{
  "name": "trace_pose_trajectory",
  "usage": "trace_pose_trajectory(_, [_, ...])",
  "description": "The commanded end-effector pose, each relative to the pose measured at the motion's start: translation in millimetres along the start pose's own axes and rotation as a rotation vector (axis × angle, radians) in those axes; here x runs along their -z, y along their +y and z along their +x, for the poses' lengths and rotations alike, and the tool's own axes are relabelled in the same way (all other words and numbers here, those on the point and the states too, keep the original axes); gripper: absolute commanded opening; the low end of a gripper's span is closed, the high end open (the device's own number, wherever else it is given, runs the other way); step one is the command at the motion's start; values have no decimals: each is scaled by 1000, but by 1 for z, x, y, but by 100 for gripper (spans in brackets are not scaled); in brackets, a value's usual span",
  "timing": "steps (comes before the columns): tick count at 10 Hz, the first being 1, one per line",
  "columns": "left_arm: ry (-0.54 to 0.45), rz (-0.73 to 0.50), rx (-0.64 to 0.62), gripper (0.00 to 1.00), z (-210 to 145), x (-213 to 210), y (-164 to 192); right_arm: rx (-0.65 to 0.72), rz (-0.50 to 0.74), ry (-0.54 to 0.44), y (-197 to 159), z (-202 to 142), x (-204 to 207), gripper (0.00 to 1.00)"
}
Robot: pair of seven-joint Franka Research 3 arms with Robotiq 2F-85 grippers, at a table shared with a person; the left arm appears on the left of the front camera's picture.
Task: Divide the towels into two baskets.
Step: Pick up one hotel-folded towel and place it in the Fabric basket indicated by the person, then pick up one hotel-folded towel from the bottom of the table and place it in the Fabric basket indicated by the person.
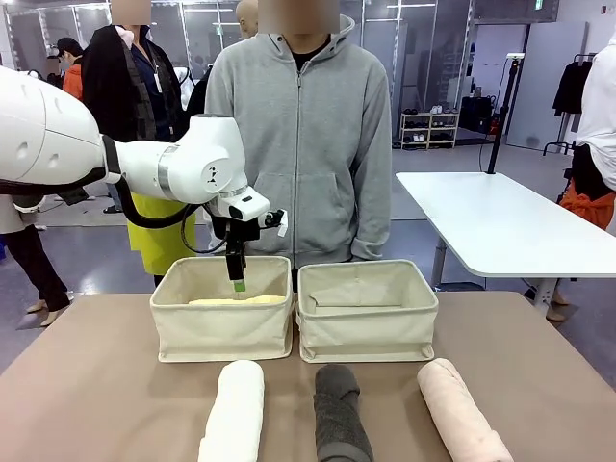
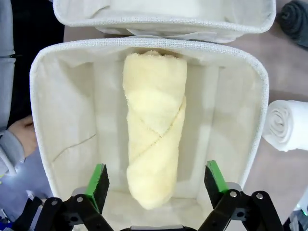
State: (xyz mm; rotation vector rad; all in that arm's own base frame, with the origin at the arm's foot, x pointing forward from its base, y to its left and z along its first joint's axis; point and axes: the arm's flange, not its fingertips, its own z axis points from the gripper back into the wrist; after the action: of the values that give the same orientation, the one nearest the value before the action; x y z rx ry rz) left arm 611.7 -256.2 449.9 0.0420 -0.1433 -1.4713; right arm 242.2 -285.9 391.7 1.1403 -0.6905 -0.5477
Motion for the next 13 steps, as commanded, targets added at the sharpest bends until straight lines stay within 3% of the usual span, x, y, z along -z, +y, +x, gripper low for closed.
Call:
trace_pose_trajectory(1, [-49,27,-55,100,-23,-14,-22,4,15,-9,3,-2,-2,100])
trace_pose_trajectory(2, [0,0,0,100,0,0,0,4,15,-9,3,-2,-2,100])
trace_pose_trajectory(10, [-9,-7,-4,100,1,3,-3,4,15,-9,3,-2,-2,100])
trace_pose_trajectory(12, [-166,-61,-103,100,-27,-35,-9,4,15,-9,3,-2,-2,100])
trace_pose_trajectory(13, [-294,-124,-210,100,-84,-62,-41,4,15,-9,3,-2,-2,100])
